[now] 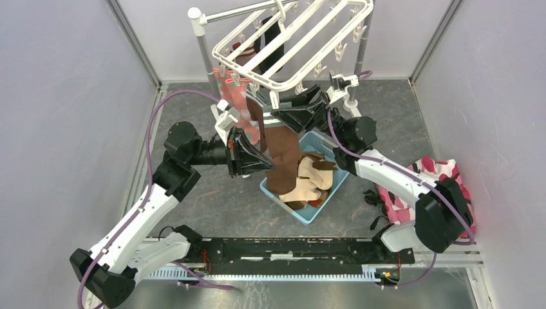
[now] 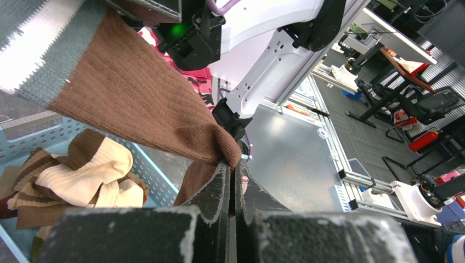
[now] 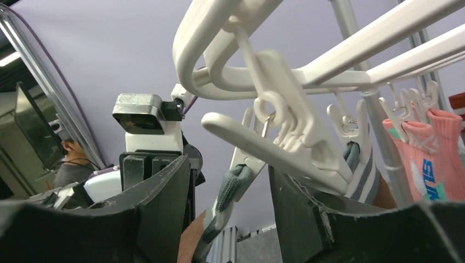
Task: Remove the socks clipped to the hanger
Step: Remove the sock from the hanger.
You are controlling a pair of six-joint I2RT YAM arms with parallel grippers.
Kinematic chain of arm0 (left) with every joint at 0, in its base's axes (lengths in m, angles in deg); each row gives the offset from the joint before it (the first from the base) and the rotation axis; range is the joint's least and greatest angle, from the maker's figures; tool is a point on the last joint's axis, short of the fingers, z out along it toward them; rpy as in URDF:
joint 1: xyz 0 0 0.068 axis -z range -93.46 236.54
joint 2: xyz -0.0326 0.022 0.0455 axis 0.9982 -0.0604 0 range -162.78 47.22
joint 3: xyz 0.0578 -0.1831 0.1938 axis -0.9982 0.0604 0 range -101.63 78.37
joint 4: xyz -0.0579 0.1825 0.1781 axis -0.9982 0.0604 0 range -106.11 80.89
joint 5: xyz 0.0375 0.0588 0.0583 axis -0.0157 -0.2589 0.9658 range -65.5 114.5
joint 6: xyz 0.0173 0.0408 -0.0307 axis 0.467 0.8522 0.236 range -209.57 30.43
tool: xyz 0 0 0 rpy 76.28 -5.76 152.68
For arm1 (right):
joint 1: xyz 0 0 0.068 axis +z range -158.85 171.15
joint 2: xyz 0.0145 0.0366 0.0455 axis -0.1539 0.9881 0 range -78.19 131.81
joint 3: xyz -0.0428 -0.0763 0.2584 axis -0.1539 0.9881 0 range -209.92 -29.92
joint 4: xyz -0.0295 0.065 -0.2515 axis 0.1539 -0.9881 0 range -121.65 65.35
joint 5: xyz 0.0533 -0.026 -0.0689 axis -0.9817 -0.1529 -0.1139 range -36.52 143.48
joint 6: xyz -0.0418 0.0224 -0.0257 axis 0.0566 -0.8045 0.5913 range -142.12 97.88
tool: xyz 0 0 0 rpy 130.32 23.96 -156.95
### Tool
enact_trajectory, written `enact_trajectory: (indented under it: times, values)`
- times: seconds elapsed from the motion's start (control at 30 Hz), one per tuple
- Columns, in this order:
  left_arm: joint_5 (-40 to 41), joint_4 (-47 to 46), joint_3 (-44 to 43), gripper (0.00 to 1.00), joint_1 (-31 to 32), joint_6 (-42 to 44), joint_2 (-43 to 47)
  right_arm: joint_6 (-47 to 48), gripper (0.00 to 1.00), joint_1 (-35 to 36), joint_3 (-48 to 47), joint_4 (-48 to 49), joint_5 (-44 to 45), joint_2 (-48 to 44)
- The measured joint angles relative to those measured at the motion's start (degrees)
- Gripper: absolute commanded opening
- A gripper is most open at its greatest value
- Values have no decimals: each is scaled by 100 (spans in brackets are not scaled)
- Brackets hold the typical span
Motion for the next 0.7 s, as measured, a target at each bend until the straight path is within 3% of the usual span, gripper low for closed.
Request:
enact_trajectory:
  times: [0.5,0.7]
  values:
    - [197,66,20,2,63,17,-35,-769,58,24,-138,907,481,400]
    - [310,192,39,2,136,184,-72,-933,49,37,-138,1106,697,520]
